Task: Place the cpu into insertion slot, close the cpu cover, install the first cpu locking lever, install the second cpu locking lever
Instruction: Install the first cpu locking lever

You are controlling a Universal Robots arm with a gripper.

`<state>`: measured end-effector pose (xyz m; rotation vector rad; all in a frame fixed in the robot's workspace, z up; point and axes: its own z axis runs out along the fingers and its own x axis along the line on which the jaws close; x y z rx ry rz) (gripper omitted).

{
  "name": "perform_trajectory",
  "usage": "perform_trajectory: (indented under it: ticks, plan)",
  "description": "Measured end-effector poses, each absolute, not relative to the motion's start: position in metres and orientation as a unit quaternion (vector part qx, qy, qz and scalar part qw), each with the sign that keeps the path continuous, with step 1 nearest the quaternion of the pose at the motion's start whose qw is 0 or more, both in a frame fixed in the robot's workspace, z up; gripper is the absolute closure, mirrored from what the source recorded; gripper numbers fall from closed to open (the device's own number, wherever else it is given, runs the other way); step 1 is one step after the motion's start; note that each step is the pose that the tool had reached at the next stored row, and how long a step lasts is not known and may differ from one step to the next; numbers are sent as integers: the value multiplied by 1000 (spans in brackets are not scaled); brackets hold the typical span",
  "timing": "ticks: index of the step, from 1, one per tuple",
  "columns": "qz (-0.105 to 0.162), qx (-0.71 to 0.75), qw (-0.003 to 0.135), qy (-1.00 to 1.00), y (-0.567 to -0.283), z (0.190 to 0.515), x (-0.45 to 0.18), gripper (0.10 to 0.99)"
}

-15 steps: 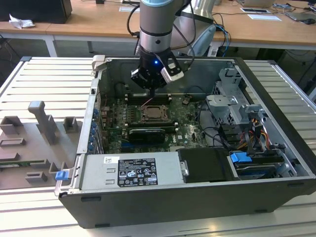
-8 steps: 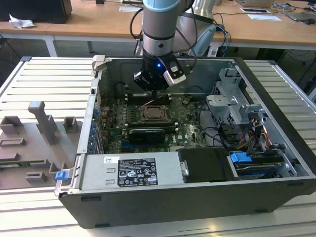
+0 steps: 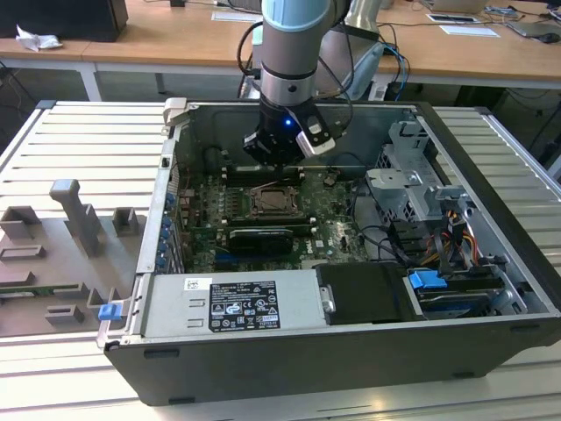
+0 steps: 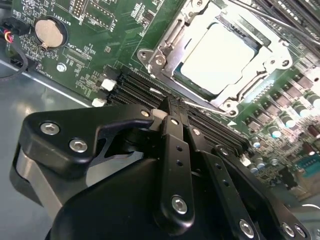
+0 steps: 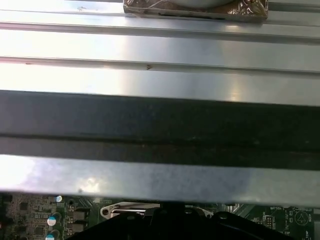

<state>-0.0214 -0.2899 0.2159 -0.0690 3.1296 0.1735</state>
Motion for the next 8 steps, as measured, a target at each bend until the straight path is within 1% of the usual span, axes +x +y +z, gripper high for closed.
perform_trajectory:
  ticks: [8]
  plan:
    - [55,-22,3,998,-290,208,-17,980]
